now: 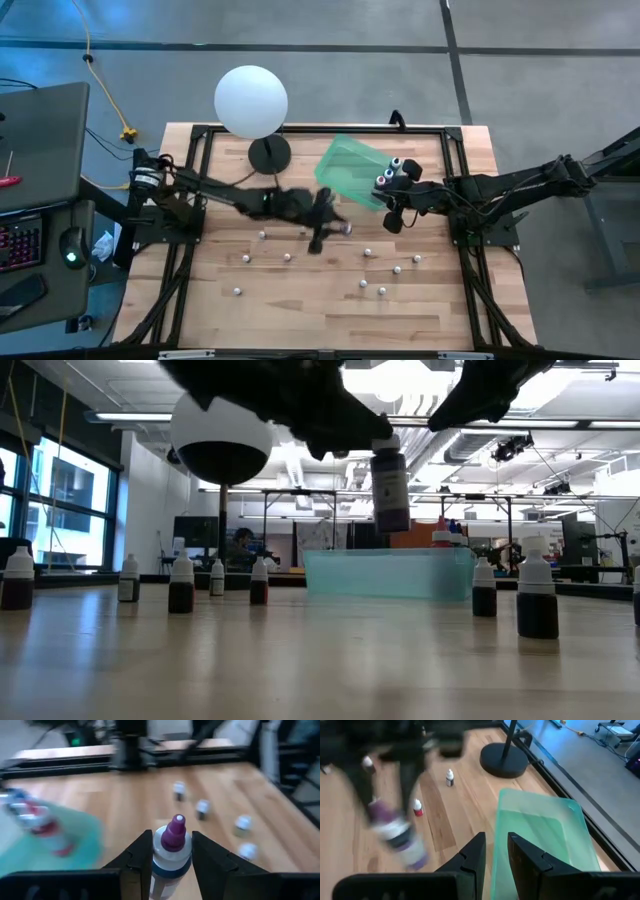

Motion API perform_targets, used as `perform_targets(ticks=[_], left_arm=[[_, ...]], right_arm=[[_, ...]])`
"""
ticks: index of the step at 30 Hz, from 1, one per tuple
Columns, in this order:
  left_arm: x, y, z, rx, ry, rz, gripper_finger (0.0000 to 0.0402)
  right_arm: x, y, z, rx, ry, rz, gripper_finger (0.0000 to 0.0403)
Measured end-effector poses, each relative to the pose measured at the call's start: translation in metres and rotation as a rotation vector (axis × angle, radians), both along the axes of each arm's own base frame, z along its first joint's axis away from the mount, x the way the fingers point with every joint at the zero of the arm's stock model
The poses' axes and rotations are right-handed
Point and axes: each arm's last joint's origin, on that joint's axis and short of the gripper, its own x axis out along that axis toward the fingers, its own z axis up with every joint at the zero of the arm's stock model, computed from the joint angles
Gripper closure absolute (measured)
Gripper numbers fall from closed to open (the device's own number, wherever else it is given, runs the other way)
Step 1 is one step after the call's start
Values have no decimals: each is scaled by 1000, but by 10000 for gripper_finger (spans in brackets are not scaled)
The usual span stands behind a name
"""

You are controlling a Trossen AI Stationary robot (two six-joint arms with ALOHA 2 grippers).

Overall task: Pick & Place food coloring
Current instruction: Put the large purple food coloring bottle into the green bin

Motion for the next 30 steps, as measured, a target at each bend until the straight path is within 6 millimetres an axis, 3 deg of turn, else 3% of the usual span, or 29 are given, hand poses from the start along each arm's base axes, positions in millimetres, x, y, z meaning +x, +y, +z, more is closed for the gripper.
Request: perform_targets(ticks=[3,6,13,19,27,30], left_arm=[[10,25,14,8,-34,58,295],[22,47,16,18,-41,41,295],[62,80,-11,22,-16,74,294],[90,88,-16,-20,-41,95,293],[99,94,9,32,-70,115,293],[99,96,6,35,-41,134,293]], right_arm=[[-2,0,-2,1,27,-4,329],[-2,-1,-3,-6,34,-17,329],[-7,-4,-6,-51,60,-140,329],[-20,-8,-17,-63,190,-236,329],[-26,-8,-21,-14,221,-282,329],[-26,-8,-21,-18,223,-282,329]])
